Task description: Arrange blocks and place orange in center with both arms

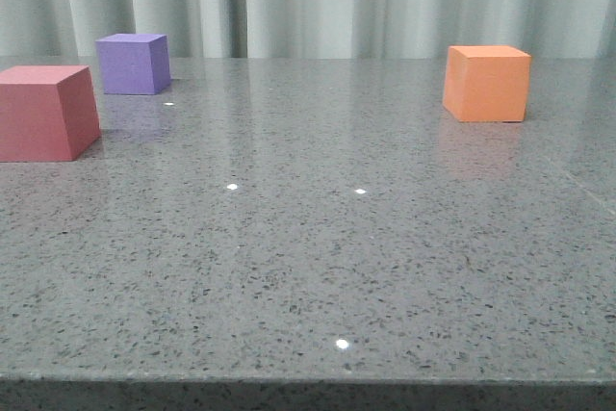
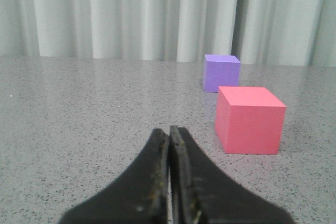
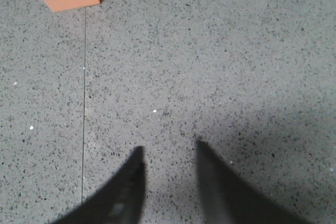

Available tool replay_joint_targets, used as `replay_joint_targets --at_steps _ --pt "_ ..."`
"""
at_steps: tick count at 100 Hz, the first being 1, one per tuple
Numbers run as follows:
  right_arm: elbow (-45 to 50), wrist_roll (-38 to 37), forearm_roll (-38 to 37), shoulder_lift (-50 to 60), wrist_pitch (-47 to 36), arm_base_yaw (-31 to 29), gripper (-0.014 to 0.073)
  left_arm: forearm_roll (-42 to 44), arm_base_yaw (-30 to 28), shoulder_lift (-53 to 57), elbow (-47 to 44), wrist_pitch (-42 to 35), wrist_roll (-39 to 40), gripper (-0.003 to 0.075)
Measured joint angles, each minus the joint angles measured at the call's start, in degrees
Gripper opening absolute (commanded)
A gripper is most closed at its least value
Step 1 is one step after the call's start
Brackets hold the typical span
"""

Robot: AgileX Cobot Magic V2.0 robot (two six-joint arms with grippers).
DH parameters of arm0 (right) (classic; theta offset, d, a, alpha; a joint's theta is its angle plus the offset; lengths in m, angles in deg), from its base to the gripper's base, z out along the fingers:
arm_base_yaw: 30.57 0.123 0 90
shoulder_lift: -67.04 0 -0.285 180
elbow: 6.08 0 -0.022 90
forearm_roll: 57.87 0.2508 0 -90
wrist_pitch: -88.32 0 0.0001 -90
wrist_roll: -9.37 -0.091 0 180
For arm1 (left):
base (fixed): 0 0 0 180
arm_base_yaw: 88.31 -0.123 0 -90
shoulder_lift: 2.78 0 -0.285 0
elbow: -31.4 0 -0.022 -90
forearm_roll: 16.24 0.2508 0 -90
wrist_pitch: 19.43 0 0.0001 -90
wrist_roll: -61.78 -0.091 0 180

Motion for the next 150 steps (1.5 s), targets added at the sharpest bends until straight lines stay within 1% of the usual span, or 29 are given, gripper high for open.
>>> replay_joint_targets --at_steps 5,9,16,34,47,62,74,96,120,134,150 --pt "0.00 0.00 0.00 0.00 0.15 0.00 0.0628 0.00 0.00 0.00 0.00 0.00 0.00 -0.0020" --pt "0.00 0.00 0.00 0.00 0.24 0.00 0.0670 0.00 0.00 0.00 0.00 0.00 0.00 -0.0020" --pt "0.00 0.00 0.07 0.00 0.11 0.00 0.0642 0.00 0.00 0.00 0.00 0.00 0.00 -0.0020" --pt "-1.42 0.43 1.88 -0.96 -1.20 0.27 0.0643 0.00 0.00 0.00 0.00 0.00 0.00 -0.0020" --pt "-5.50 0.86 2.37 -5.18 -2.34 2.93 0.0643 0.00 0.00 0.00 0.00 0.00 0.00 -0.0020" --pt "-12.05 0.89 2.73 -14.22 -4.46 7.82 0.0643 0.00 0.00 0.00 0.00 0.00 0.00 -0.0020" --pt "-17.88 0.99 2.86 -22.99 -5.20 9.89 0.0643 0.00 0.00 0.00 0.00 0.00 0.00 -0.0020" --pt "-29.90 0.99 2.66 -38.59 -5.20 10.49 0.0643 0.00 0.00 0.00 0.00 0.00 0.00 -0.0020" --pt "-42.05 0.99 1.39 -51.11 -3.30 10.49 0.0643 0.00 0.00 0.00 0.00 0.00 0.00 -0.0020" --pt "-46.62 0.99 0.97 -56.02 -2.38 10.64 0.0643 0.00 0.00 0.00 0.00 0.00 0.00 -0.0020" --pt "-49.00 1.01 0.65 -59.63 -2.27 11.23 0.0643 0.00 0.00 0.00 0.00 0.00 0.00 -0.0020"
